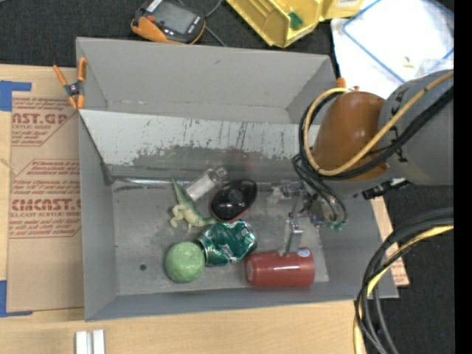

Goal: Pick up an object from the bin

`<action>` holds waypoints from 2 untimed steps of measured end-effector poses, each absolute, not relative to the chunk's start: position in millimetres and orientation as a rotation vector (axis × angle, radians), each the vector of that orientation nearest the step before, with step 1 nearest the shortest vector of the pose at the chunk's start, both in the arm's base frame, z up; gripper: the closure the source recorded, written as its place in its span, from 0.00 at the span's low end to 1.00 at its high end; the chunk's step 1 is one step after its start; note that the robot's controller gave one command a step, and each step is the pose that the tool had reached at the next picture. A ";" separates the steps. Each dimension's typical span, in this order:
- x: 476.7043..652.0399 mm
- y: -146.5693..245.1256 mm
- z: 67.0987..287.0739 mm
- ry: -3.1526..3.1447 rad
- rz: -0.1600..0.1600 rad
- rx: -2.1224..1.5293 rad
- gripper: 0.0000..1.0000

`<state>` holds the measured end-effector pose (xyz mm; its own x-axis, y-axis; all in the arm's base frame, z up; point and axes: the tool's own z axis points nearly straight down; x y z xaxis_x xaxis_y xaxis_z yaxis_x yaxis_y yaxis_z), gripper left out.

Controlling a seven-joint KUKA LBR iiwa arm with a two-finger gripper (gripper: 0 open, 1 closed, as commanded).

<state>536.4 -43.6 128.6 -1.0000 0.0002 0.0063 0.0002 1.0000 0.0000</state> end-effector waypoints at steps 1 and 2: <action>538.1 -43.4 133.3 -3.142 0.001 0.001 0.00; 526.3 41.2 128.2 -3.112 -0.005 0.418 0.00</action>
Offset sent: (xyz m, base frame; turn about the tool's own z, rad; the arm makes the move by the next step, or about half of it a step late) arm -0.0100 0.0814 0.0000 -0.2636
